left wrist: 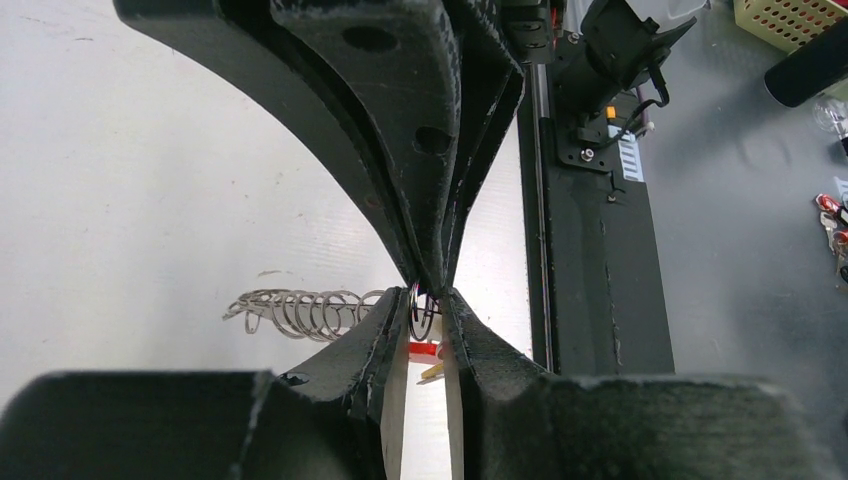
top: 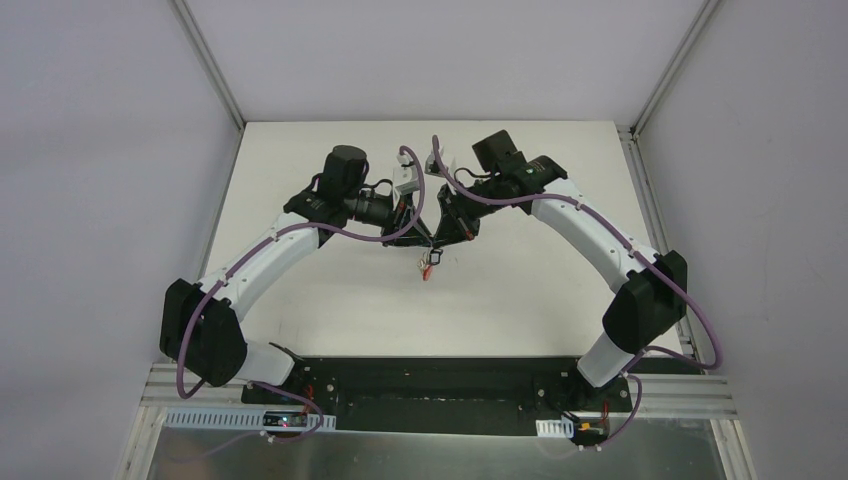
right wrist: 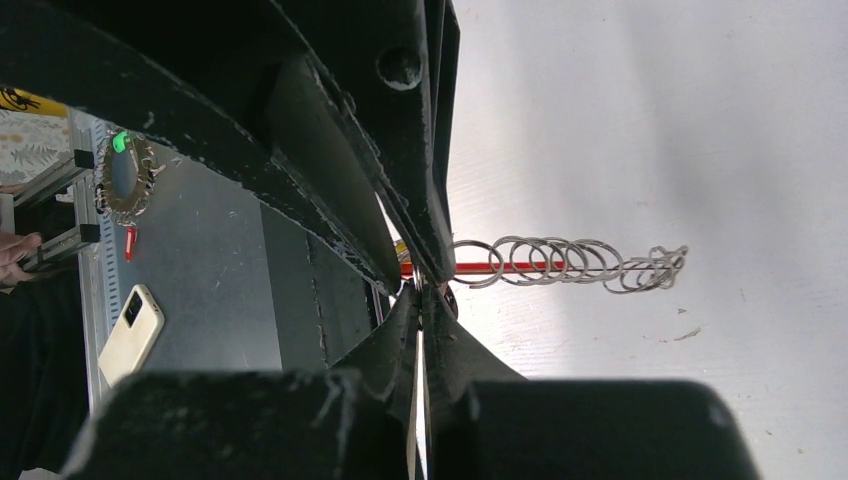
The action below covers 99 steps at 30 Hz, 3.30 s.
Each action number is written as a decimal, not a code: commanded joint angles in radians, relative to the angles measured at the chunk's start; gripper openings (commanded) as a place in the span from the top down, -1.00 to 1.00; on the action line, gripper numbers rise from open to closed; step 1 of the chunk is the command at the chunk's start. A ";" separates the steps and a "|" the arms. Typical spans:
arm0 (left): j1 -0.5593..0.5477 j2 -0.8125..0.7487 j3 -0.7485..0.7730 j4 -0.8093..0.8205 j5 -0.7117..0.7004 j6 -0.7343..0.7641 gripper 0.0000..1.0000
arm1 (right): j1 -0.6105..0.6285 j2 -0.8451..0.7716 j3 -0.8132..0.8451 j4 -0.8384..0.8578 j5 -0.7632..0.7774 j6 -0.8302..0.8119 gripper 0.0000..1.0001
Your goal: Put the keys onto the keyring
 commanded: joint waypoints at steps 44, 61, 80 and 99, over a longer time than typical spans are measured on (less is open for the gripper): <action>0.047 -0.065 -0.048 0.330 0.047 -0.289 1.00 | -0.013 -0.063 -0.029 0.056 -0.062 -0.013 0.82; 0.069 -0.046 -0.149 0.778 0.078 -0.674 1.00 | -0.043 -0.078 -0.072 0.122 -0.138 0.028 0.79; 0.072 -0.004 -0.185 0.958 0.116 -0.793 1.00 | -0.122 -0.152 -0.020 0.099 -0.149 0.018 0.28; 0.069 0.035 -0.202 1.095 0.108 -0.917 1.00 | -0.114 -0.101 0.014 0.146 -0.205 0.080 0.42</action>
